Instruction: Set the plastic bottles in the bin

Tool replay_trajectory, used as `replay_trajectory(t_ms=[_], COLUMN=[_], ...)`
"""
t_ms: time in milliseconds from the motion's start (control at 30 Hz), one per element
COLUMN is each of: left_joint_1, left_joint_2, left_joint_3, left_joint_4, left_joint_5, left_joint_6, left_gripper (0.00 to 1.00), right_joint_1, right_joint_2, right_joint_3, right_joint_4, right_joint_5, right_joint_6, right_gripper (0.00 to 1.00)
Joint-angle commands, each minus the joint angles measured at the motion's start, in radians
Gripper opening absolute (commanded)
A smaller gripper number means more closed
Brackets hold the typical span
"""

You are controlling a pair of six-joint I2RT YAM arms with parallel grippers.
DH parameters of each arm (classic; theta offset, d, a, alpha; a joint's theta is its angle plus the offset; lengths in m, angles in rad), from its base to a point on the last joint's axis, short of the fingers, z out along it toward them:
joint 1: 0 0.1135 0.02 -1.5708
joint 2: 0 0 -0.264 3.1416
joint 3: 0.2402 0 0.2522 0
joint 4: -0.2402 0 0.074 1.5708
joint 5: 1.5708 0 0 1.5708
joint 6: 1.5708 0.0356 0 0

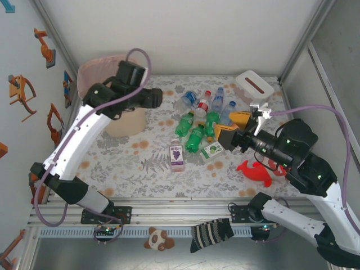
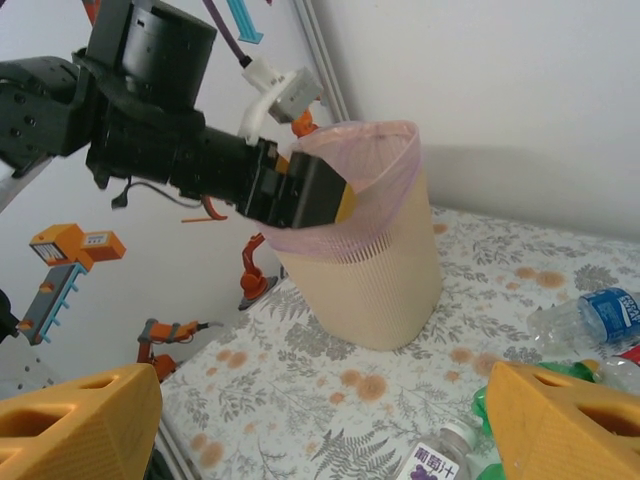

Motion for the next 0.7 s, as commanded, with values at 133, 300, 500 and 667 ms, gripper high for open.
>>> replay_trajectory(t_ms=[133, 300, 500, 667], left_joint_1=[-0.141, -0.201, -0.267, -0.293], left_joint_2=[0.020, 0.057, 0.123, 0.184], left_joint_3=[-0.179, -0.294, -0.386, -0.441], left_joint_4=[0.050, 0.073, 0.131, 0.188], left_joint_5=[-0.188, -0.187, -0.149, -0.079], left_joint_6=[-0.241, -0.405, -0.533, -0.593], left_gripper=[0.78, 0.78, 0.80, 0.82], right_joint_1=[0.004, 0.004, 0.003, 0.004], right_joint_2=[-0.039, -0.043, -0.034, -0.021], right_joint_3=[-0.029, -0.029, -0.033, -0.034], right_joint_4=[-0.005, -0.016, -0.006, -0.002], right_joint_5=[0.049, 0.053, 0.047, 0.035], right_joint_6=[0.008, 0.007, 0.011, 0.016], right_gripper=[0.84, 0.84, 0.84, 0.84])
